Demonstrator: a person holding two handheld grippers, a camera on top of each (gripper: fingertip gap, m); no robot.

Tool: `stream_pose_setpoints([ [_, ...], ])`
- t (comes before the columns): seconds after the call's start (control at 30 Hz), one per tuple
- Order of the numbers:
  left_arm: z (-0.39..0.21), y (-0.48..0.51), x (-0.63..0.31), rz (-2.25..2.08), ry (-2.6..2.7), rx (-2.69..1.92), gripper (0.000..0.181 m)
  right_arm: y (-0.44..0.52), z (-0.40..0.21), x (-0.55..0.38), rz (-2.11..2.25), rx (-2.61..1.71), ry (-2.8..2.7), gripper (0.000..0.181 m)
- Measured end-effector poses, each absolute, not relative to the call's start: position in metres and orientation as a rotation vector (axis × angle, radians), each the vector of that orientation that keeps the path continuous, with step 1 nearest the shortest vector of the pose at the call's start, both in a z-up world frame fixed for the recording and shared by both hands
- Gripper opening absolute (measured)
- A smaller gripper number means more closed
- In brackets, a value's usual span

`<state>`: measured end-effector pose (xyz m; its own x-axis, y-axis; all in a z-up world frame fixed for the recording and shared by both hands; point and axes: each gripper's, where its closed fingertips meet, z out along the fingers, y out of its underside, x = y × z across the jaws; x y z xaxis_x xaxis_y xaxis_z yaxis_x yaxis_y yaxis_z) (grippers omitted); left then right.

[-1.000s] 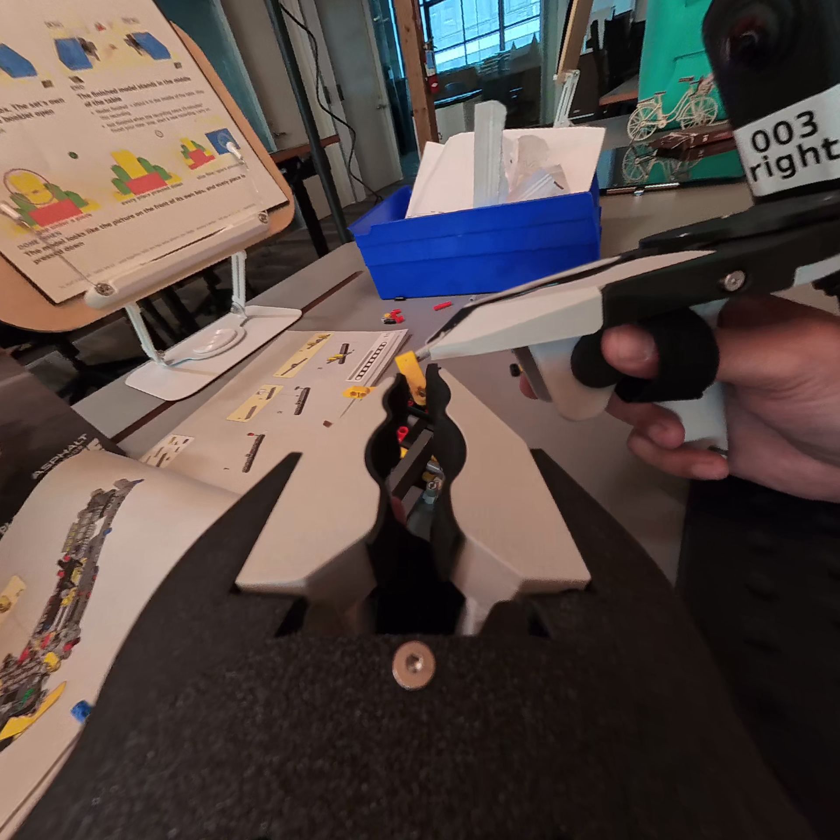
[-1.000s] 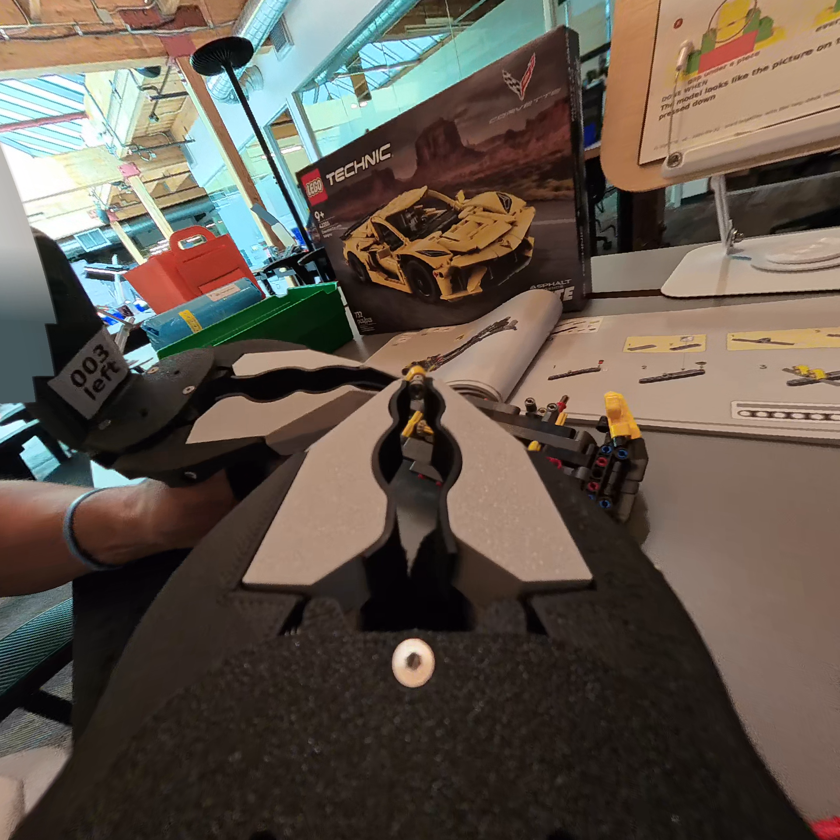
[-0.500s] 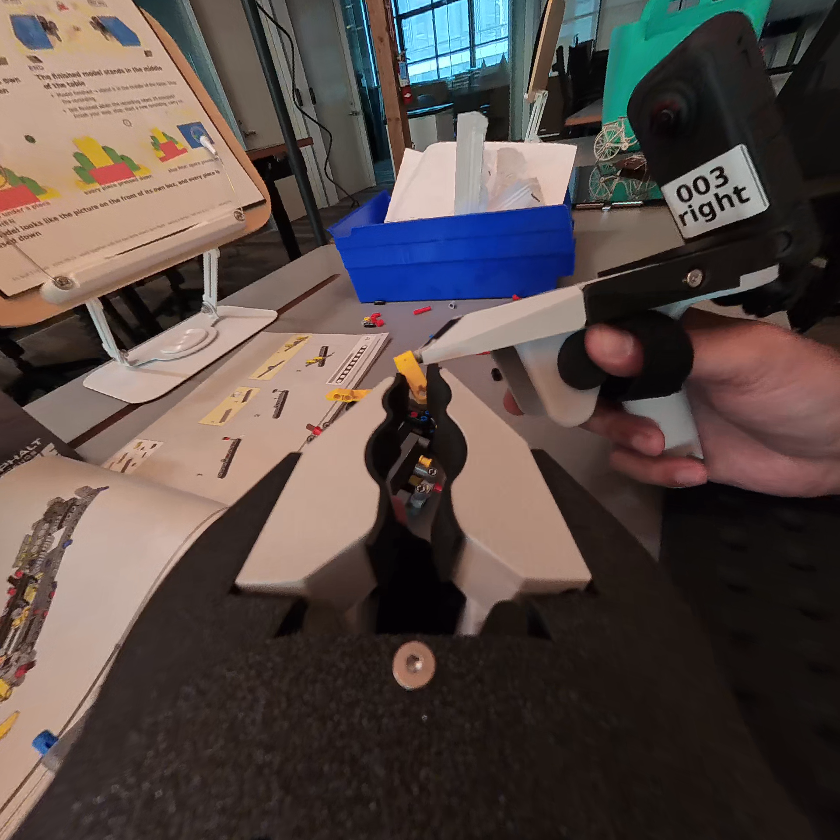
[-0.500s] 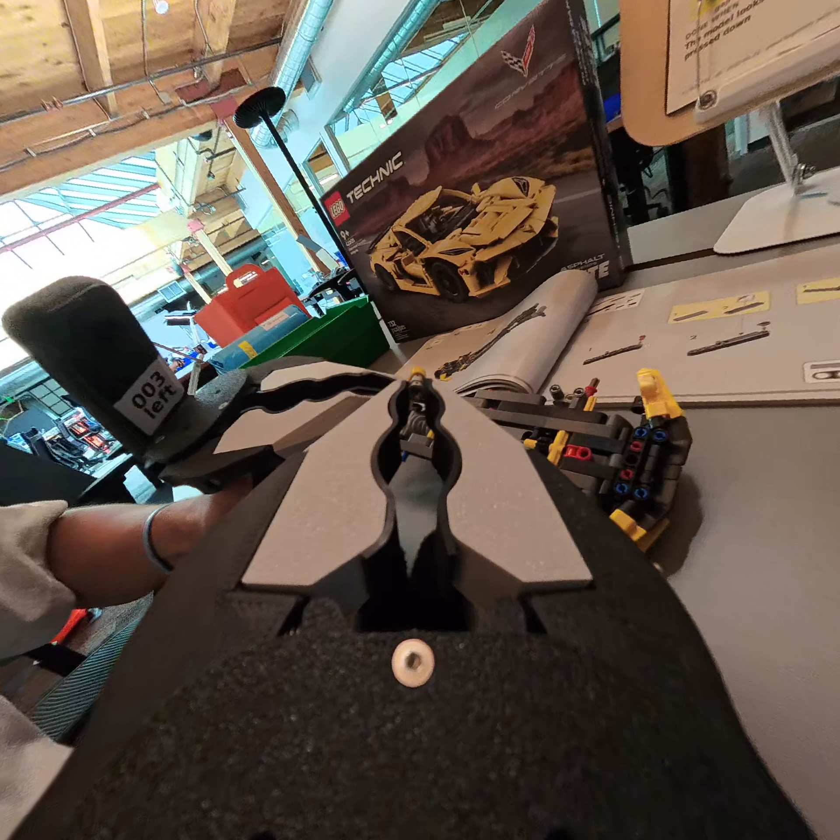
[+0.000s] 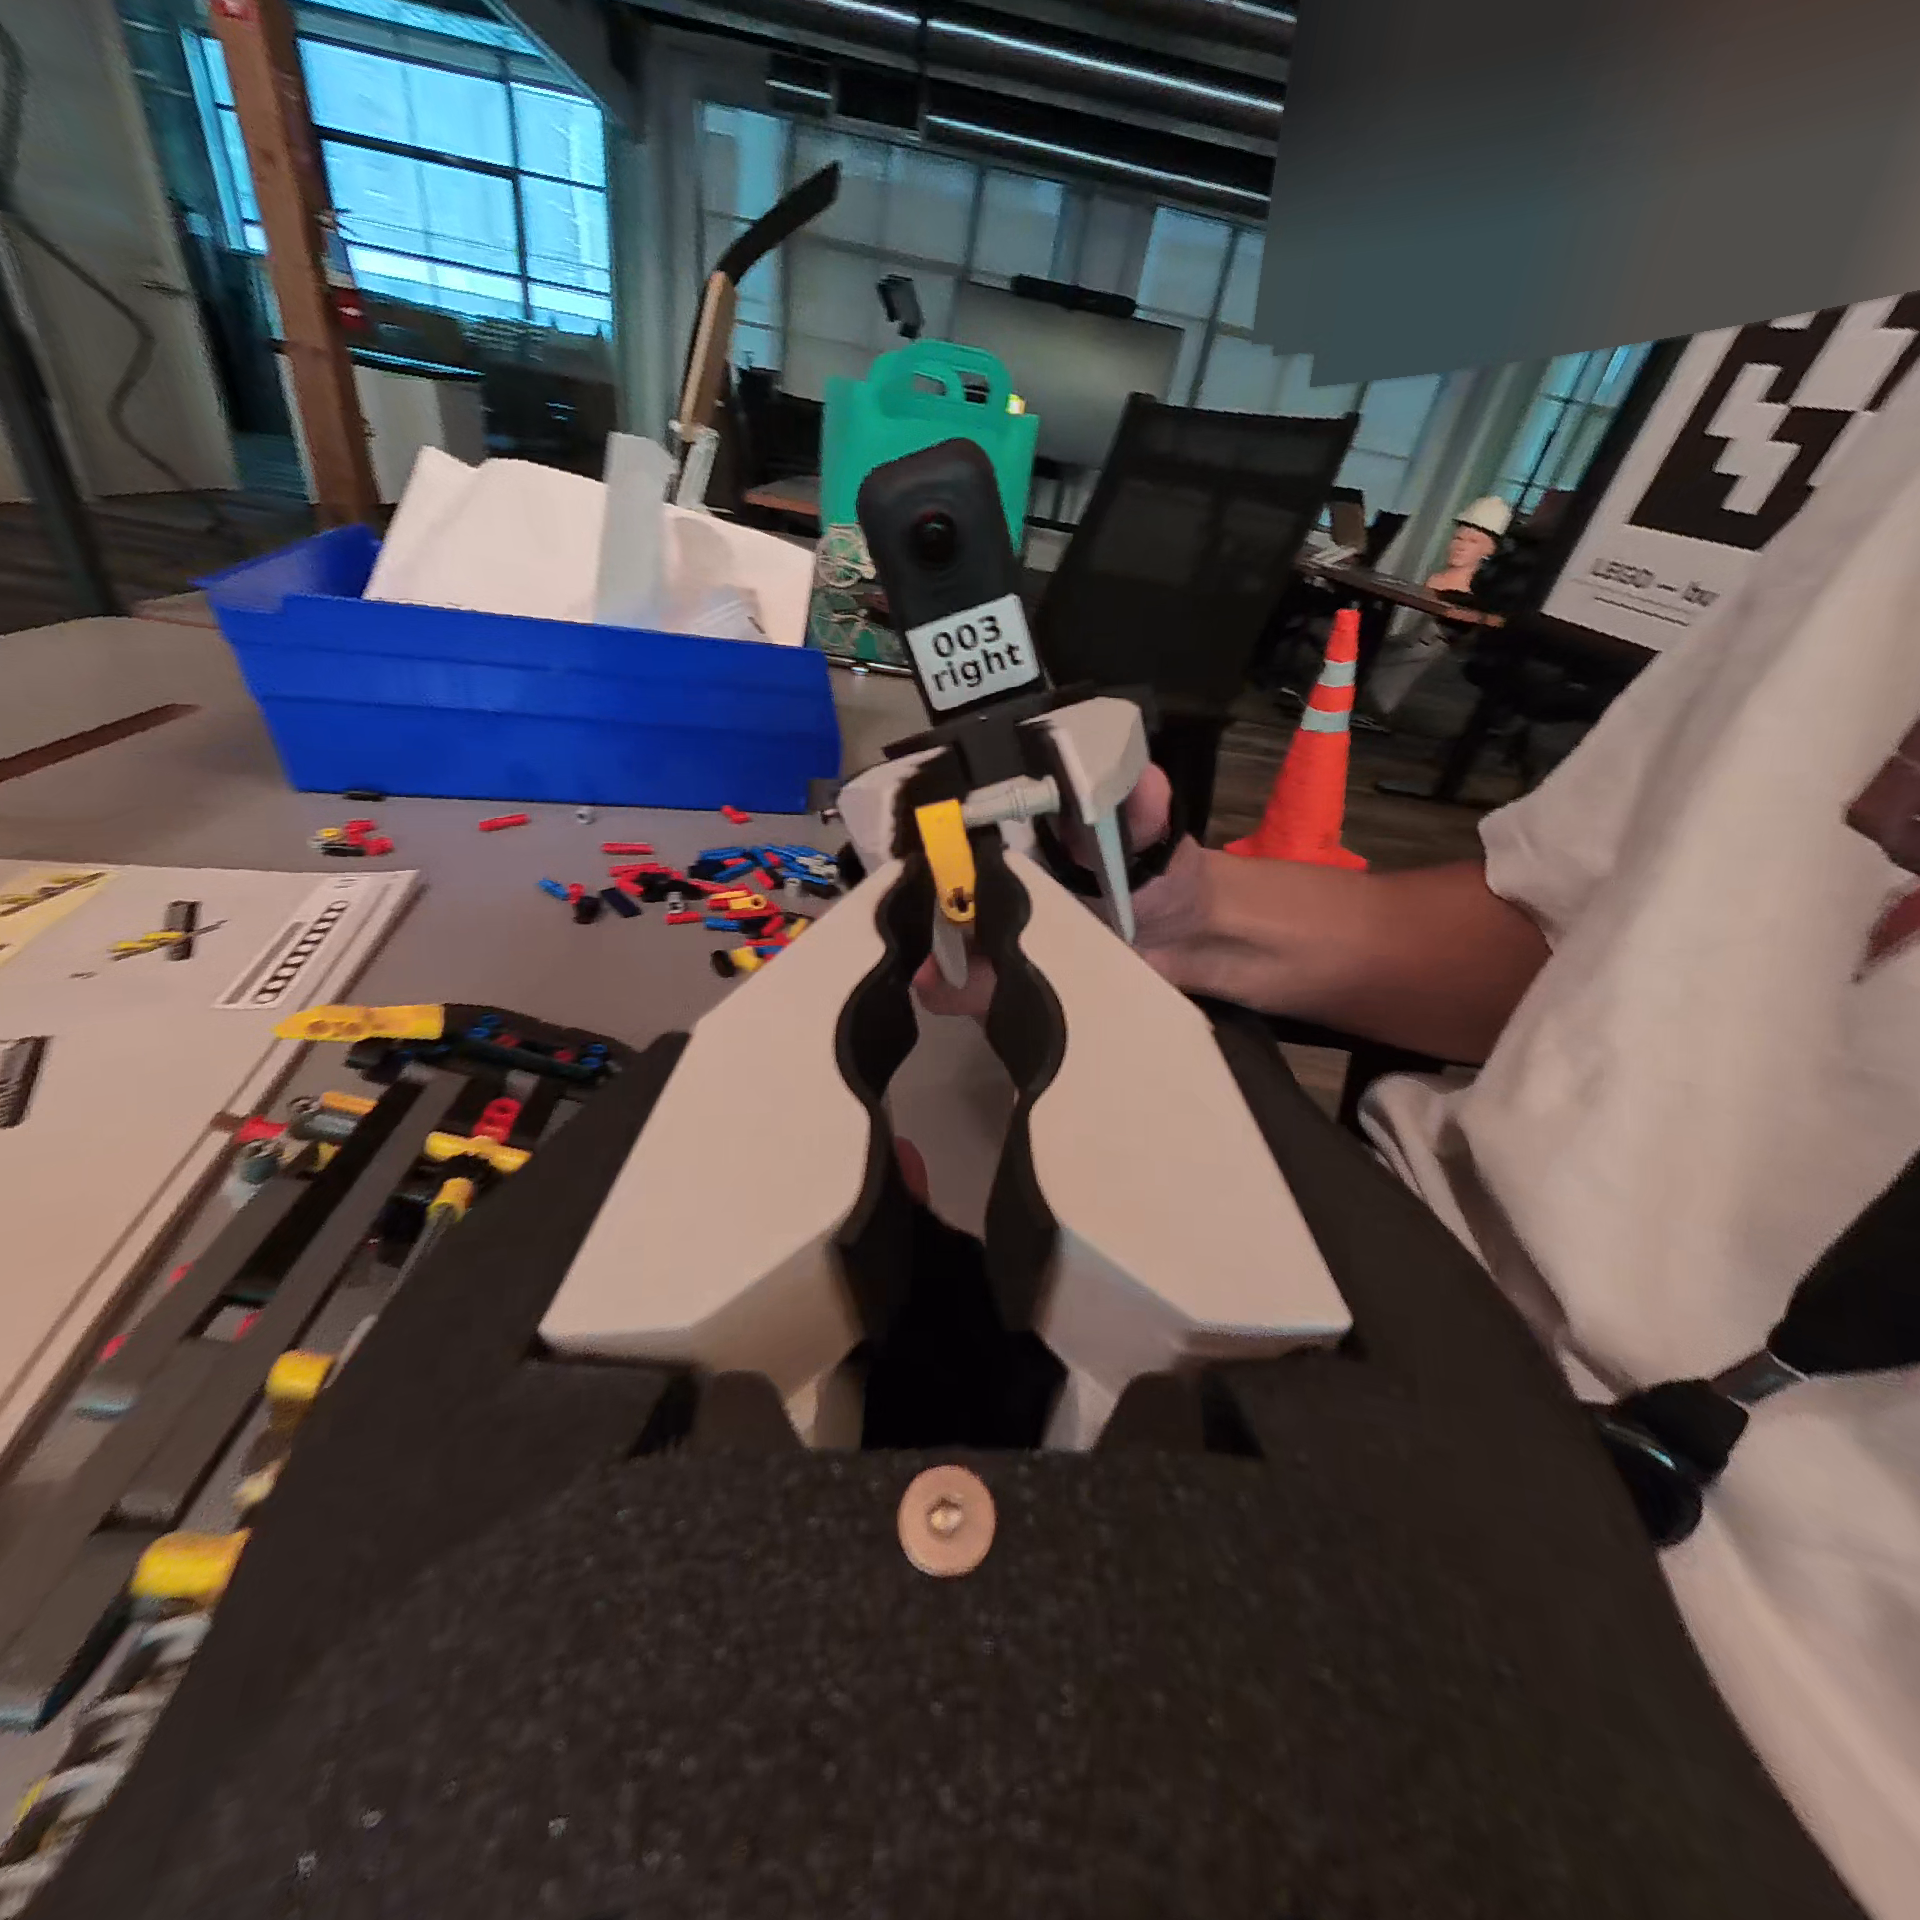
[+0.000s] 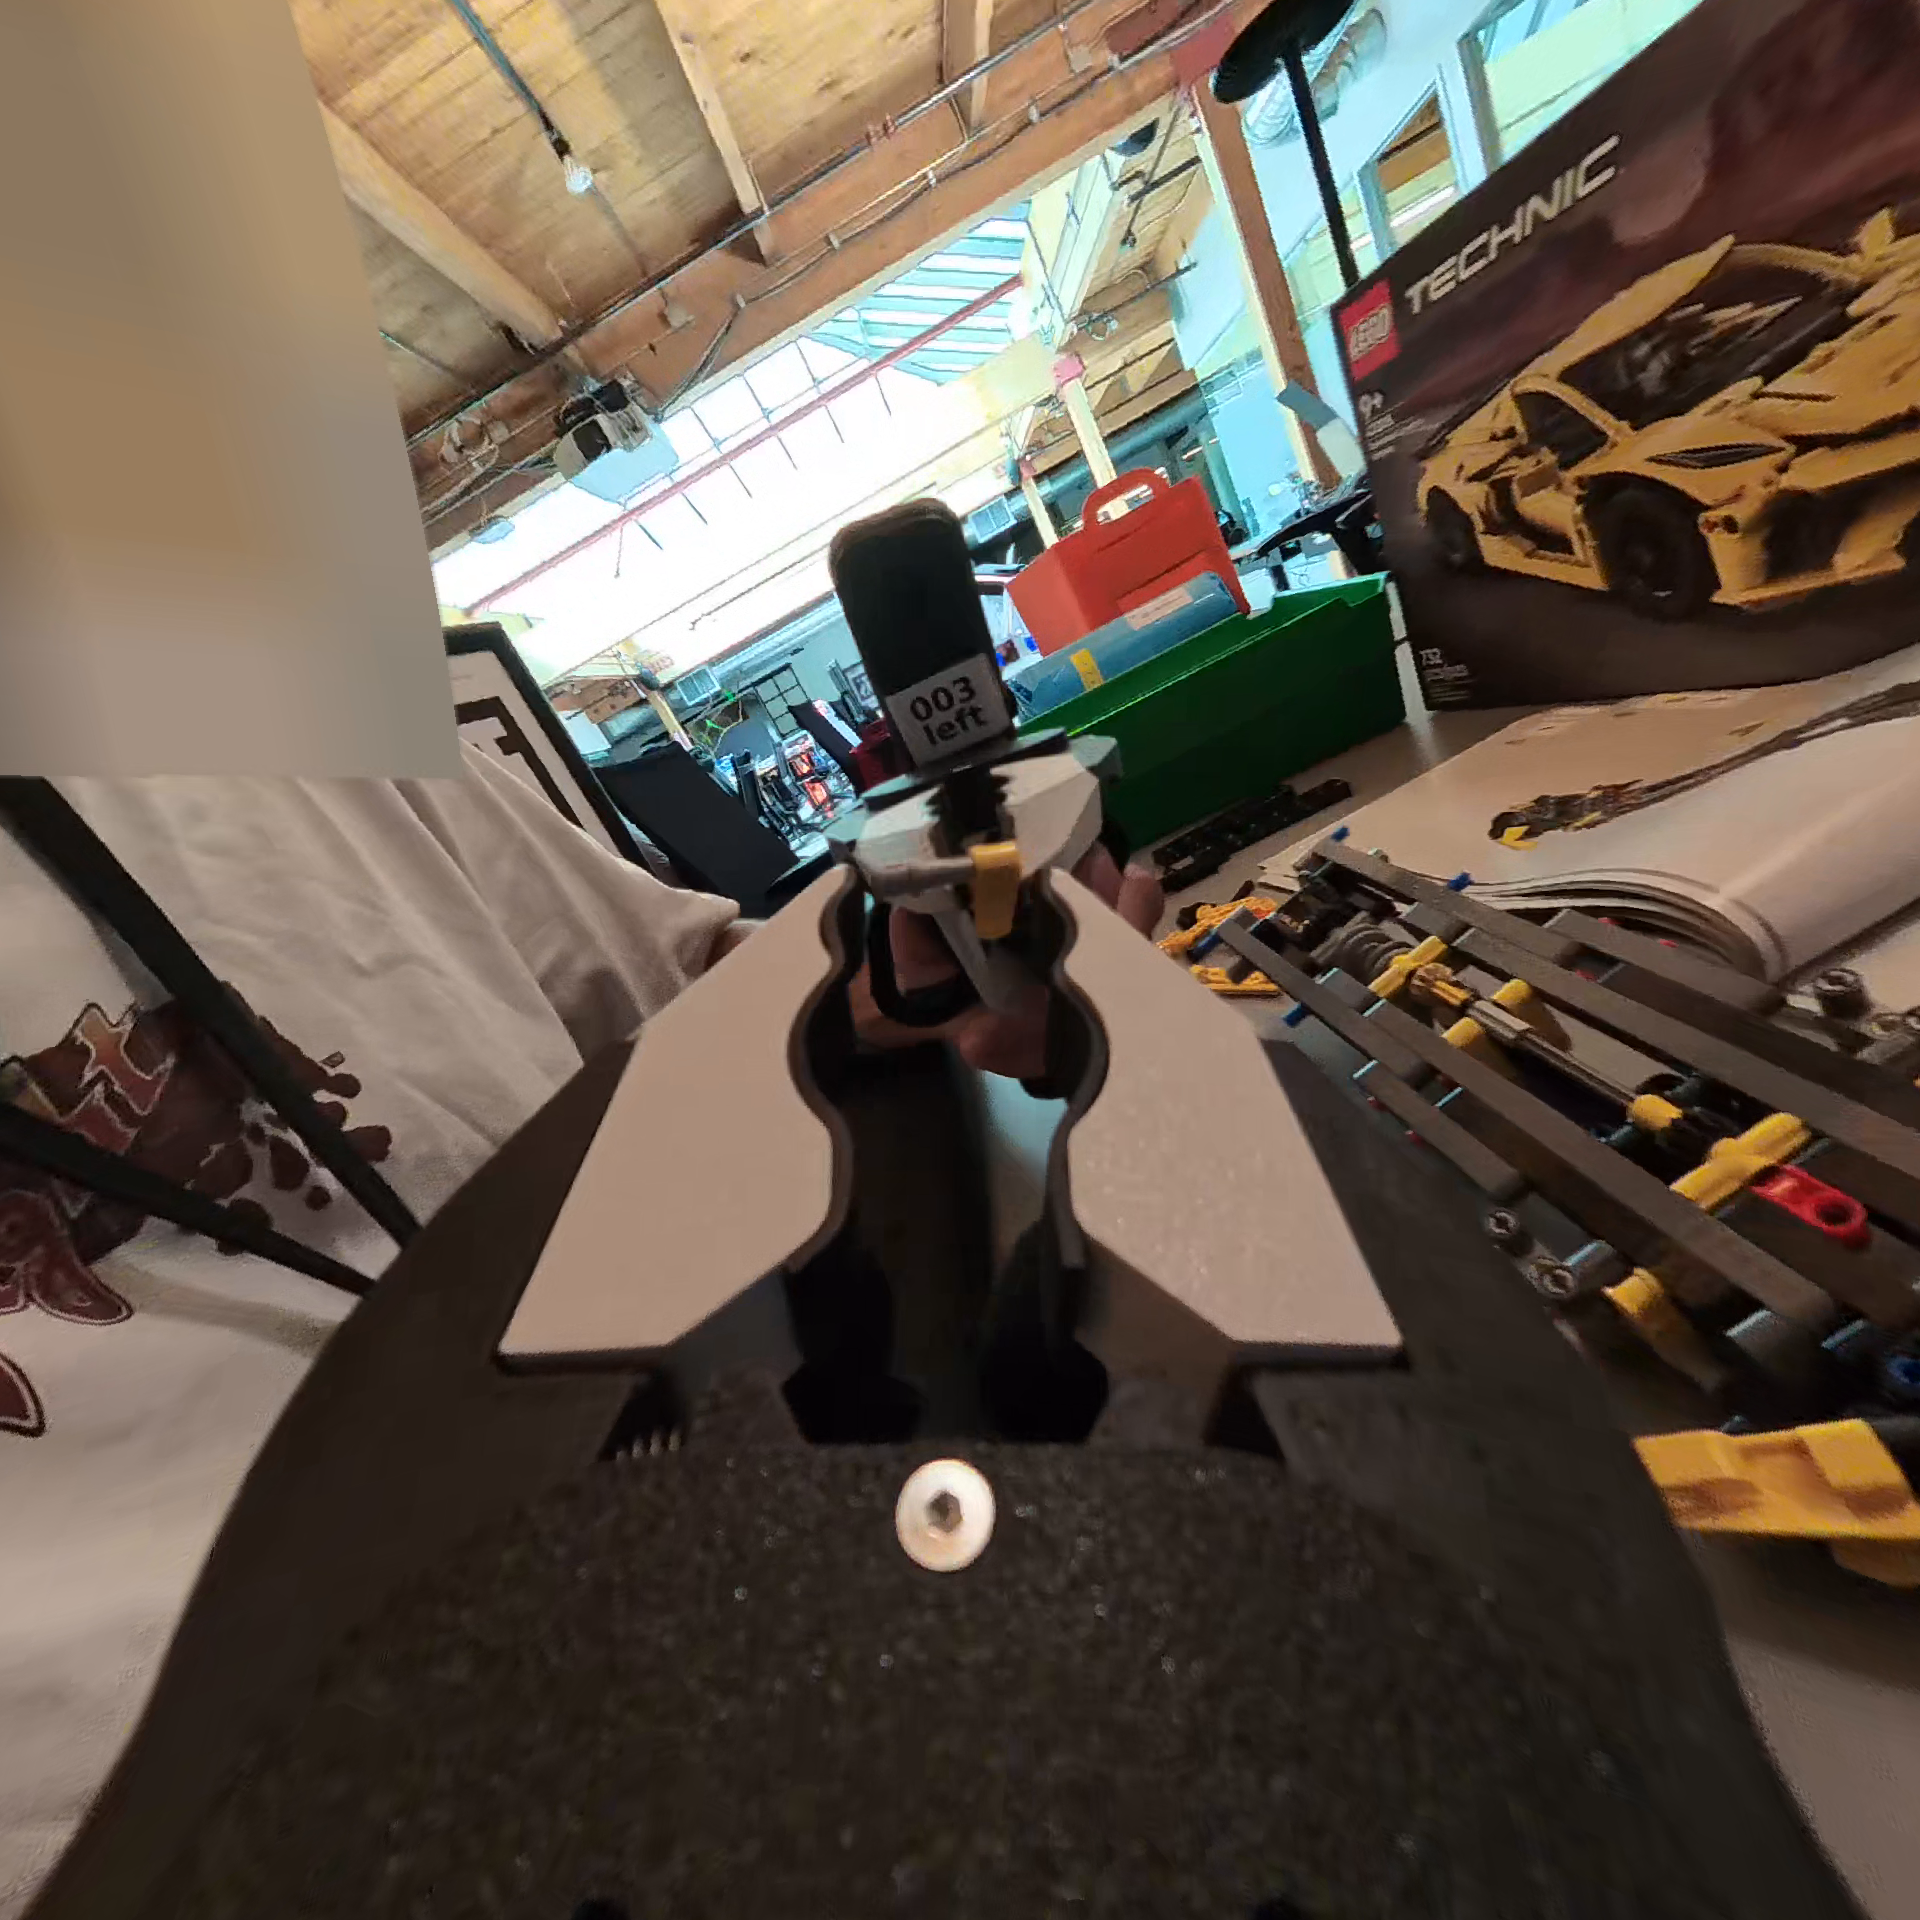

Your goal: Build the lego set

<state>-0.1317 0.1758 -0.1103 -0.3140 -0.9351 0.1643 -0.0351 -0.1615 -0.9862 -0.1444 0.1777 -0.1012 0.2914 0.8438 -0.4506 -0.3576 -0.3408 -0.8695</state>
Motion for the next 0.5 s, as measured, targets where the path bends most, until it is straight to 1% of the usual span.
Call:
stream_pose_setpoints([
  [0.37, -0.1146, 0.1687, -0.1368, -1.536, 1.441, -1.14, 0.007, 0.1729, -0.1026, -0.1488, 1.423, -1.427, -0.49, 0.03],
  [0.5, -0.1178, 0.1678, -0.1372, -1.497, 1.467, -1.134, 0.007, 0.1724, -0.1056, -0.1489, 1.357, -1.437, -0.531, 0.028],
])
